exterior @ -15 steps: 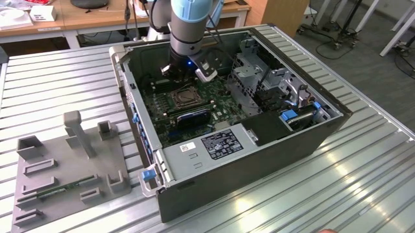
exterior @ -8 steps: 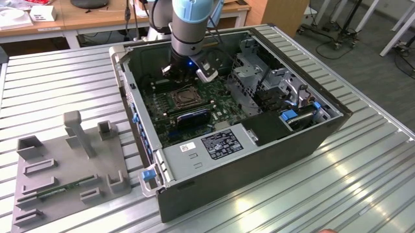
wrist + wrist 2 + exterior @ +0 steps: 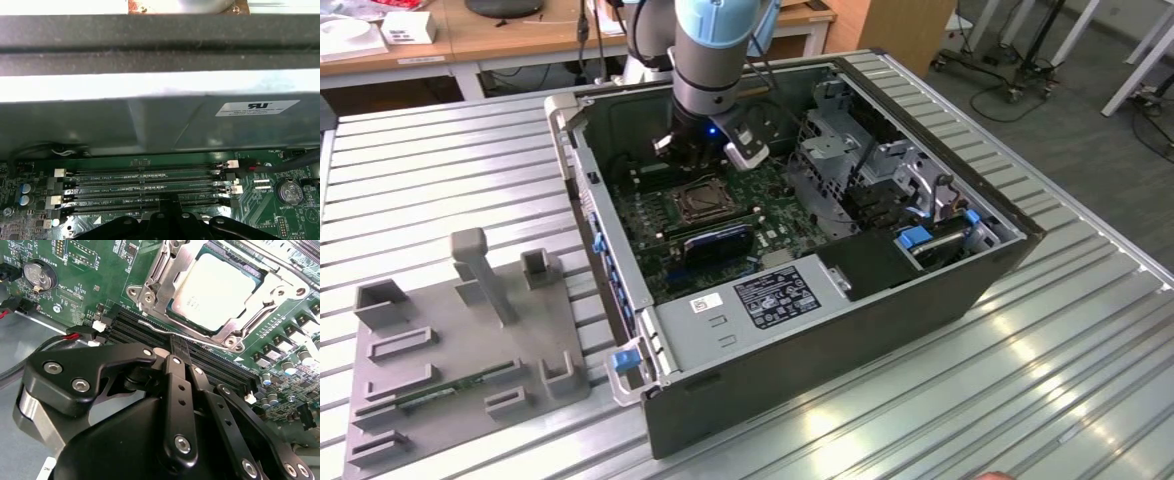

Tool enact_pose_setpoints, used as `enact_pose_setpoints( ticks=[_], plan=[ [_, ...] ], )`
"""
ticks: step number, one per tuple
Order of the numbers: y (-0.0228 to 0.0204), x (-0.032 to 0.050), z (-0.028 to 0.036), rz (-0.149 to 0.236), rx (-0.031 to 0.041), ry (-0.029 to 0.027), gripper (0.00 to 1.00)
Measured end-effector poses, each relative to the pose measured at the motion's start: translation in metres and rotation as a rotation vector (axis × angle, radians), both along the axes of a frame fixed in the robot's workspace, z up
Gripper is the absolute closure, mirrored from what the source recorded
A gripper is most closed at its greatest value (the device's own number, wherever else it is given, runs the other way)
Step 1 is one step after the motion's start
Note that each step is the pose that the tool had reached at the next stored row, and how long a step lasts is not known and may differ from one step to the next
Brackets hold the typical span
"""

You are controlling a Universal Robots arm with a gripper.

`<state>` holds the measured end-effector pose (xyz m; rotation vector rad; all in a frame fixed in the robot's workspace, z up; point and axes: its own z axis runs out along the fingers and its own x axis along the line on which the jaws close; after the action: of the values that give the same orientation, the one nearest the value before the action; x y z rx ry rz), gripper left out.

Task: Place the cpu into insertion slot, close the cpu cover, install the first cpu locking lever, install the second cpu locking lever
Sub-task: 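Install the first cpu locking lever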

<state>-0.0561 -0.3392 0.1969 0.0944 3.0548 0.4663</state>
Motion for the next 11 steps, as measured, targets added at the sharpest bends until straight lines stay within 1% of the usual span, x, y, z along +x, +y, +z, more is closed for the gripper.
enact_pose_setpoints(
  ticks=[11],
  plan=[
    [-0.0019, 0.0002, -0.0002, 0.000, -0.0001, 0.0000, 0.89]
  ],
)
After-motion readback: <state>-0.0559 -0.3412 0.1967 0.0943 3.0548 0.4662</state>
